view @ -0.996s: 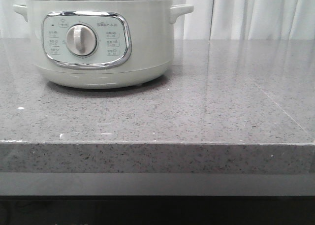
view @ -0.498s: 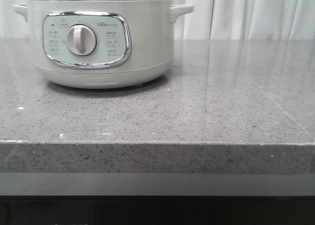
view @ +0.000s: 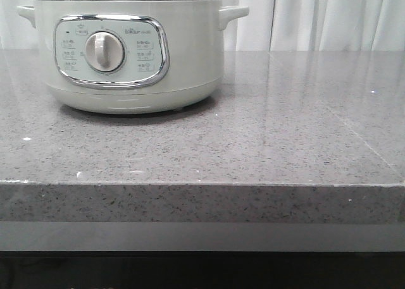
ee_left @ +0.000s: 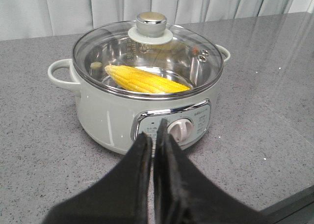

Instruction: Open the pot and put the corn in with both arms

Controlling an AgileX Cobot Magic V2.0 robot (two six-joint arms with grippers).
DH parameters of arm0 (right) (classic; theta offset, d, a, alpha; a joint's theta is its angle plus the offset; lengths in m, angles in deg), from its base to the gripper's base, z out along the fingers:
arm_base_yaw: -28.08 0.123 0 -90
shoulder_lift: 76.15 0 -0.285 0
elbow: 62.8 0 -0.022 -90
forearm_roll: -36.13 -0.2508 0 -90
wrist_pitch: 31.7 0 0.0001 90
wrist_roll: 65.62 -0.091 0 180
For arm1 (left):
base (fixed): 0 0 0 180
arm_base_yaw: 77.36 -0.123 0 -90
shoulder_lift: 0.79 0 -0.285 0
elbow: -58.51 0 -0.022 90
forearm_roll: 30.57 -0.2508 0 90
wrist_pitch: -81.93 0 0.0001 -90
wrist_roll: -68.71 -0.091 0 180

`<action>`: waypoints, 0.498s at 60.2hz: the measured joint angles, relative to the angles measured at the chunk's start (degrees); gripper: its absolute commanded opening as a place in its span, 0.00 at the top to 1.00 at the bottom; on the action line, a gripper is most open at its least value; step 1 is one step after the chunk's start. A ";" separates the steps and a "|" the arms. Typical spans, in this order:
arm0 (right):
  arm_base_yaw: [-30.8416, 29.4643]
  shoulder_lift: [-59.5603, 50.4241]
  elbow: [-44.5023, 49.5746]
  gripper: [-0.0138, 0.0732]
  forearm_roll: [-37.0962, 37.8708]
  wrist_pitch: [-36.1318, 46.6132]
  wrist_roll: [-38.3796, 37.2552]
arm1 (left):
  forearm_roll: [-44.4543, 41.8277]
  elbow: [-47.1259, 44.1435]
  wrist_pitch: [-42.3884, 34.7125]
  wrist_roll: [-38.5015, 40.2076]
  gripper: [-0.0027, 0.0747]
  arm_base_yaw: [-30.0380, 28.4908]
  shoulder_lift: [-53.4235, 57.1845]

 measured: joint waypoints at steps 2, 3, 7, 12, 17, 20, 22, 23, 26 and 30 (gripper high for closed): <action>0.00 0.00 0.00 0.92 0.00 0.00 0.00 | 0.00 0.00 0.00 0.00 0.99 0.00 0.00; 0.00 0.00 0.00 0.92 0.00 0.00 0.00 | 0.00 0.00 0.00 0.00 0.99 0.00 0.00; 0.00 0.00 0.00 0.92 0.00 0.00 0.00 | 0.00 0.00 0.00 0.00 0.99 0.00 0.00; 0.00 0.00 0.00 0.92 0.00 0.00 0.00 | 0.00 0.00 0.00 0.00 0.99 0.00 0.00; 0.00 0.00 0.00 0.92 0.00 0.00 0.00 | 0.00 0.00 0.00 0.00 0.99 0.00 0.00; 0.00 0.00 0.00 0.92 0.00 0.00 0.00 | 0.00 -0.29 -0.56 0.00 0.99 0.00 0.15; 0.00 0.00 0.00 0.92 0.00 0.00 0.00 | -0.48 -0.79 -1.27 0.00 0.99 0.00 0.47; 0.00 0.00 0.00 0.92 0.00 0.00 0.00 | -0.78 -1.08 -1.72 0.00 0.99 0.00 0.57; 0.00 0.00 0.00 0.92 0.00 0.00 0.00 | -1.79 -2.92 -4.44 0.00 0.99 -0.84 1.71; 0.00 0.00 0.00 0.92 0.00 0.00 0.00 | -2.70 -6.94 -8.79 0.00 0.99 -3.63 4.61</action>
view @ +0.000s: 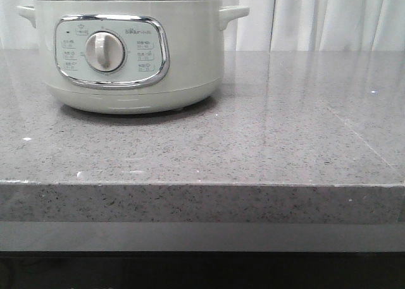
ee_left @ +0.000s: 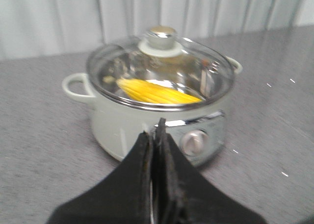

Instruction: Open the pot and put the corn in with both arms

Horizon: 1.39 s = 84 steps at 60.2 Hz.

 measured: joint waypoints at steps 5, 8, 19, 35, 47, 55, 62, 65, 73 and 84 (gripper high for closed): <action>0.00 0.00 0.00 0.92 0.00 0.00 0.00 | -0.38 -6.77 -5.70 0.00 0.99 -4.41 4.15; 0.00 0.00 0.00 0.92 0.00 0.00 0.00 | -0.51 -11.85 -9.35 0.00 0.99 -7.24 6.79; 0.00 0.00 0.00 0.92 0.00 0.00 0.00 | 2.88 -27.48 -18.22 0.00 0.99 -17.28 16.48; 0.00 0.00 0.00 0.92 0.00 0.00 0.00 | 6.37 -38.31 -20.95 0.00 0.99 -20.92 27.43; 0.00 0.00 0.00 0.92 -0.09 0.00 0.00 | 6.59 -38.31 -23.05 0.00 0.99 -20.92 27.68; 0.00 0.00 0.00 0.92 -0.09 0.00 0.00 | 6.61 -38.31 -23.05 0.00 0.99 -20.92 27.68; 0.00 0.00 0.00 0.92 -0.09 0.00 0.00 | 6.61 -38.31 -23.14 0.00 0.99 -20.92 27.68; 0.00 0.00 0.00 0.92 -0.09 0.00 0.00 | 6.61 -38.31 -23.14 0.00 0.99 -20.92 27.68; 0.00 0.00 0.00 0.92 -0.09 0.00 0.00 | 6.61 -38.31 -23.14 0.00 0.99 -20.92 27.68; 0.00 0.00 0.00 0.92 -0.09 0.00 0.00 | 6.72 -38.31 -23.14 0.00 0.99 -20.92 27.68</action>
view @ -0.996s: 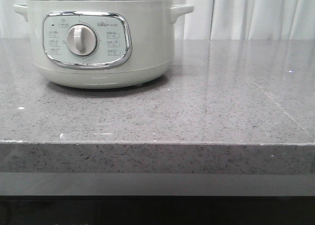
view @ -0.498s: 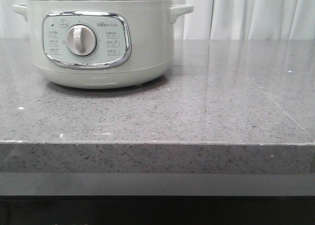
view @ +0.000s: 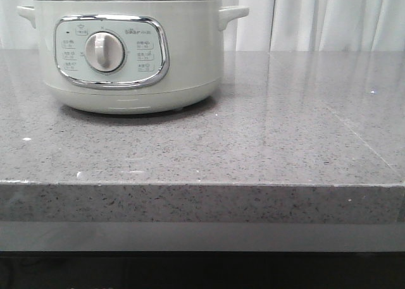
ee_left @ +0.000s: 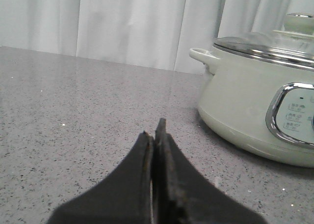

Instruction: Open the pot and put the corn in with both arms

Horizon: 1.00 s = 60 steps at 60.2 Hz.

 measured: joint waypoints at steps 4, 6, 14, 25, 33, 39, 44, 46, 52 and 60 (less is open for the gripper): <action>0.00 0.00 0.00 0.92 0.00 0.00 0.00 | 0.00 0.00 0.00 0.00 0.99 0.00 0.00; 0.00 0.00 0.00 0.92 0.00 0.00 0.00 | 0.00 0.00 0.00 0.00 0.99 0.00 0.00; -0.51 -1.10 1.31 0.92 0.27 0.96 0.11 | 0.00 0.00 0.00 0.00 0.99 0.00 0.00; -10.06 -8.57 11.83 0.92 1.36 10.51 0.11 | 0.00 0.00 0.00 0.00 0.99 0.00 0.00; -18.37 -16.57 23.41 0.92 1.45 19.22 0.11 | 0.00 0.00 0.00 0.00 0.99 0.00 0.00; -21.59 -23.56 32.71 0.92 1.45 23.35 0.11 | 0.00 0.00 0.00 0.00 0.99 0.00 0.00; -22.99 -28.71 39.07 0.92 1.45 25.56 0.11 | 0.00 0.00 0.00 0.00 0.99 0.00 0.00; -23.35 -30.94 41.70 0.92 1.45 26.25 0.11 | 0.00 0.00 0.00 0.00 0.99 0.00 0.00; -24.20 -36.46 47.98 0.92 1.45 27.09 0.11 | 0.00 0.00 0.00 0.00 0.99 0.00 0.00; -24.35 -40.28 54.00 0.92 1.45 27.80 0.11 | 0.00 0.00 0.00 0.00 0.99 0.00 0.00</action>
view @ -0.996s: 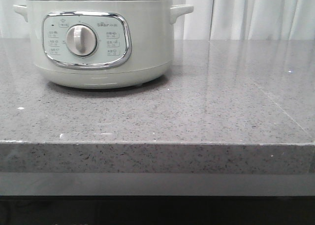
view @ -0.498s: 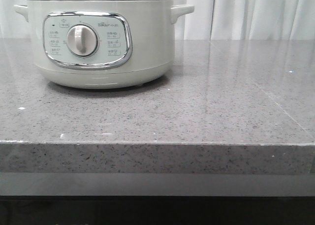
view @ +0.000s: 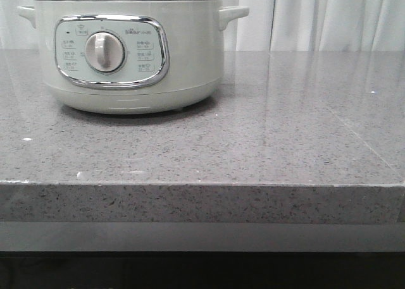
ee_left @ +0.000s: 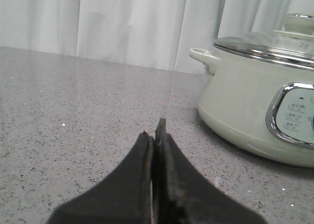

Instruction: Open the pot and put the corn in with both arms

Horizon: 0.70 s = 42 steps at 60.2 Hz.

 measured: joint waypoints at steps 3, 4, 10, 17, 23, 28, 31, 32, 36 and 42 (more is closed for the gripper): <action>0.00 -0.14 1.43 0.92 0.00 0.47 0.00 | 0.00 0.00 0.00 0.00 0.99 0.00 0.00; 0.00 -0.14 1.71 0.92 0.00 0.47 0.00 | 0.00 0.00 0.00 0.00 0.99 0.00 0.00; 0.00 -0.24 2.38 0.92 0.00 0.96 0.00 | 0.00 0.00 0.00 0.00 0.99 0.00 0.00; 0.10 -0.24 2.38 0.92 0.00 1.88 -0.10 | 0.00 0.00 0.00 0.00 0.99 0.00 0.00; 0.10 -0.24 2.38 0.92 -0.10 2.27 -0.10 | 0.00 0.00 0.00 0.00 0.99 0.00 0.00; 0.21 -0.24 2.38 0.92 -0.10 2.76 -0.10 | 0.00 0.00 0.00 0.00 0.99 0.00 0.00; 0.21 -0.24 2.38 0.92 -0.10 3.04 -0.10 | 0.00 0.00 0.00 0.00 0.99 0.00 0.00; 0.21 -0.24 2.38 0.92 -0.10 3.15 -0.10 | 0.00 0.00 0.00 0.00 0.99 0.00 0.00; 0.21 -0.24 2.38 0.92 -0.10 3.34 -0.10 | 0.00 0.00 0.00 0.00 0.99 0.00 0.00; 0.21 -0.25 2.38 0.92 -0.10 3.34 -0.10 | 0.00 0.00 0.00 0.00 0.99 0.00 0.00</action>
